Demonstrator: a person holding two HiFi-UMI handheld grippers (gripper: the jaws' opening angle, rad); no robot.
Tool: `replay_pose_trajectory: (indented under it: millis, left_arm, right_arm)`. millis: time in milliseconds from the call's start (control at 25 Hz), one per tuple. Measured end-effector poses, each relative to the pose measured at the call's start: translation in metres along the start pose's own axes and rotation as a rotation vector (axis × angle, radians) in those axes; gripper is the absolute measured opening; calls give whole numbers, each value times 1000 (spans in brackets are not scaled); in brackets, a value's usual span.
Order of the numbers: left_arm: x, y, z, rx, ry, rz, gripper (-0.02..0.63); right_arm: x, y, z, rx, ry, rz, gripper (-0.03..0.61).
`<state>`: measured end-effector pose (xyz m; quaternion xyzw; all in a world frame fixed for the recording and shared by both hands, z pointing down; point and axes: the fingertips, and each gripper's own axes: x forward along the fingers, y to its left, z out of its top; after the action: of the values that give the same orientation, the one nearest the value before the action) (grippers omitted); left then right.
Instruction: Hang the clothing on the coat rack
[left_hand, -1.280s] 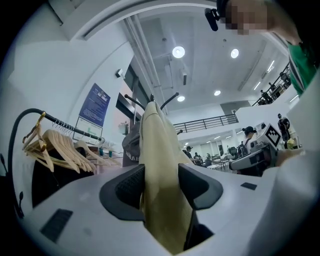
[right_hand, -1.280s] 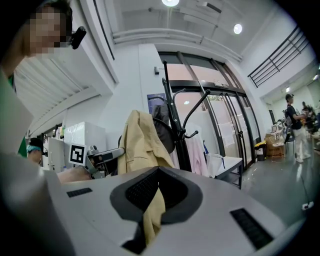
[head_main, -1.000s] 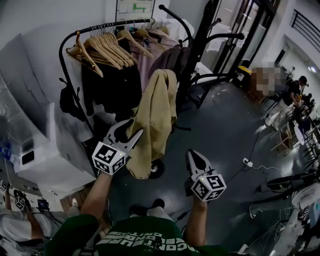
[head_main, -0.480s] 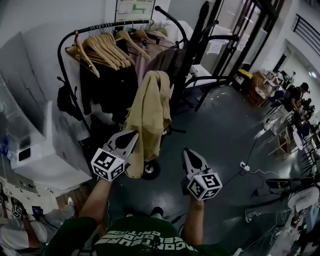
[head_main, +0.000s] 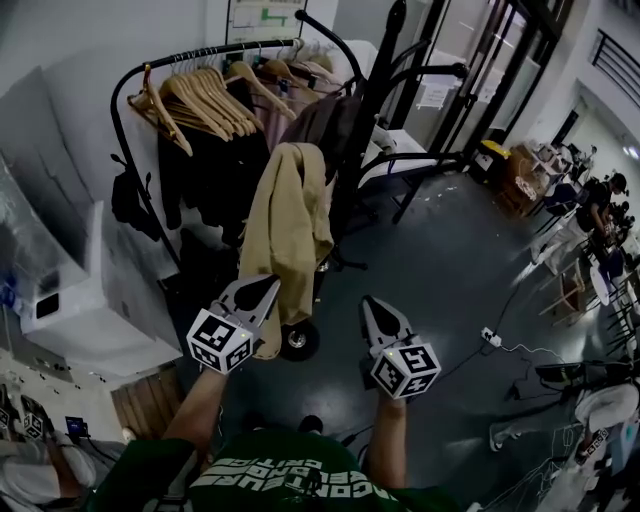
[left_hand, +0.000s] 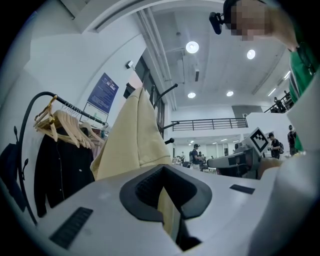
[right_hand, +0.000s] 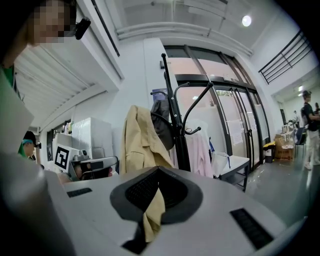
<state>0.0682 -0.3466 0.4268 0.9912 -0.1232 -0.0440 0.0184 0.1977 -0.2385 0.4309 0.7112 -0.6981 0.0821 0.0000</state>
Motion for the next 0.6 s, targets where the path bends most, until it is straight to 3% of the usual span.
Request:
replay_pose_trajectory:
  millis: [600]
  left_arm:
    - [13,-3,-2,10,21,34,3]
  right_arm:
    - [7,-18,3,-16,-1,18,8]
